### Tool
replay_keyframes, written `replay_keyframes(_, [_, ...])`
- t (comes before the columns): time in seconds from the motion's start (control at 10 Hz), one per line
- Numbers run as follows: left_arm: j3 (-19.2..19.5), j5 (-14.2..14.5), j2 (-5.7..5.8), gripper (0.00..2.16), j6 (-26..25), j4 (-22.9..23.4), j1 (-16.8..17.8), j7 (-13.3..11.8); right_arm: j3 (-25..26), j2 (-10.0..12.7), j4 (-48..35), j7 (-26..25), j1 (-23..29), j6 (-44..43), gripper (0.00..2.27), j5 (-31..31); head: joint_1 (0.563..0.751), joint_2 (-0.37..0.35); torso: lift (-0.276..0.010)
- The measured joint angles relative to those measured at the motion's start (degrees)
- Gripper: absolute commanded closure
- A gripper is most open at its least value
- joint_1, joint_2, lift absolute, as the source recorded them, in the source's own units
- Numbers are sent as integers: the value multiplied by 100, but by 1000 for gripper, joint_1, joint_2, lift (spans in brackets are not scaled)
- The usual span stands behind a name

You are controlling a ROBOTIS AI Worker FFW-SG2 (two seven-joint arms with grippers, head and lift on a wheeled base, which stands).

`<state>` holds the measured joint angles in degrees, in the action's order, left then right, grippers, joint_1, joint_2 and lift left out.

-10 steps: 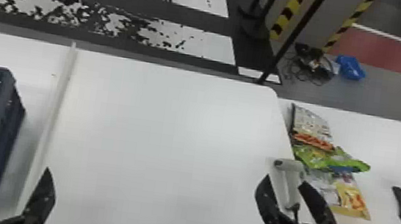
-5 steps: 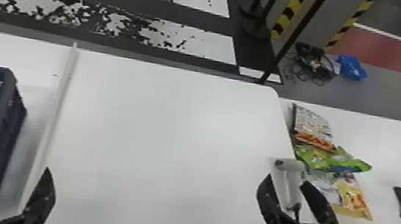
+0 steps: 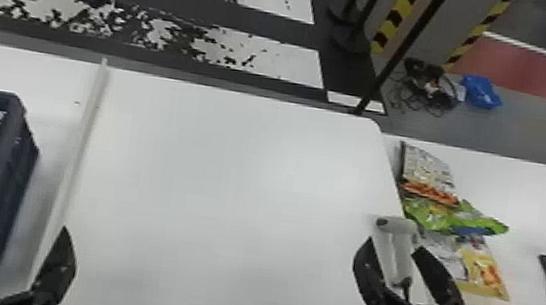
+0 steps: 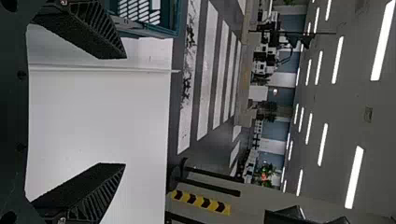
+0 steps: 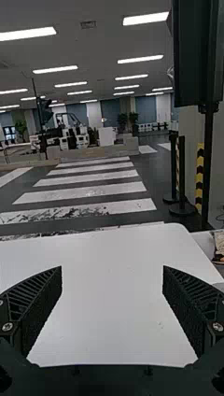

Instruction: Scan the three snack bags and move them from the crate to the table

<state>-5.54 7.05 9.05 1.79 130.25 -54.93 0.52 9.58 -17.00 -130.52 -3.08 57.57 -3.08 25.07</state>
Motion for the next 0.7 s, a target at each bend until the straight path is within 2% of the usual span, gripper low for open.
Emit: replay_keyframes(0.7, [45,79,-20,43,18,-17,0,-19,20,-5,-9,10,27,-65,87,6,695,-248,-62])
